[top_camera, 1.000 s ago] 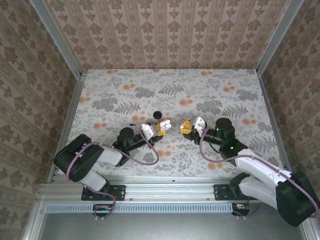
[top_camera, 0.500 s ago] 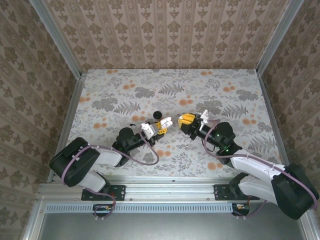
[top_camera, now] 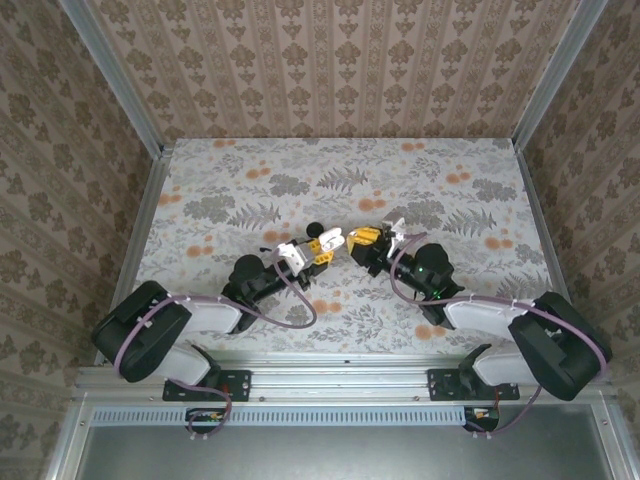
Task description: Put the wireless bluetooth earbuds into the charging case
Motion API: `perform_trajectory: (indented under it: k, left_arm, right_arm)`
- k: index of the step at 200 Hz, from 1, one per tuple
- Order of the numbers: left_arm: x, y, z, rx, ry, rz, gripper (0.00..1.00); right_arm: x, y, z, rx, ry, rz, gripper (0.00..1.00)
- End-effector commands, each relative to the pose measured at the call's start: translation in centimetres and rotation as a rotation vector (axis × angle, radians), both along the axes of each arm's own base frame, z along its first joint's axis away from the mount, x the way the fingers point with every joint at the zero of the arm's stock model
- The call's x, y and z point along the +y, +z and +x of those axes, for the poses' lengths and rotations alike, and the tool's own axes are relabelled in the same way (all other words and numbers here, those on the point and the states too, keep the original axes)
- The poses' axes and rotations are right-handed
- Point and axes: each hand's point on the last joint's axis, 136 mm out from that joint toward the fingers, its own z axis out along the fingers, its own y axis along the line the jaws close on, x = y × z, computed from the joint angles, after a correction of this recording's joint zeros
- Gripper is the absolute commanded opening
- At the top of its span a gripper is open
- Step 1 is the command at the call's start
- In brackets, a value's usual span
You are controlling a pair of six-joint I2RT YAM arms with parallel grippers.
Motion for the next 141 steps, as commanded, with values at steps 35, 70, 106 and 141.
perform_trajectory:
  k: [35,70,106,141]
  left_arm:
    - [0.1,1.5,0.2,-0.017,0.019,-0.044,0.0]
    - [0.1,1.6,0.1,-0.014,0.017,-0.051,0.0]
    - [0.4,1.8,0.2,-0.015,0.031,-0.056,0.0]
    - [0.6,2.2,0.1,-0.025,0.034,-0.064,0.0]
  right_arm:
    - [1.1,4.3,0.0,-0.137,0.035,0.091,0.28]
    - [2.4,4.0,-0.3,-0.161,0.08,0.08,0.28]
    - [2.9,3.7,-0.5,-0.162,0.094,0.069,0.28]
    - [2.9,3.1,-0.4,-0.148,0.086,0.062,0.28]
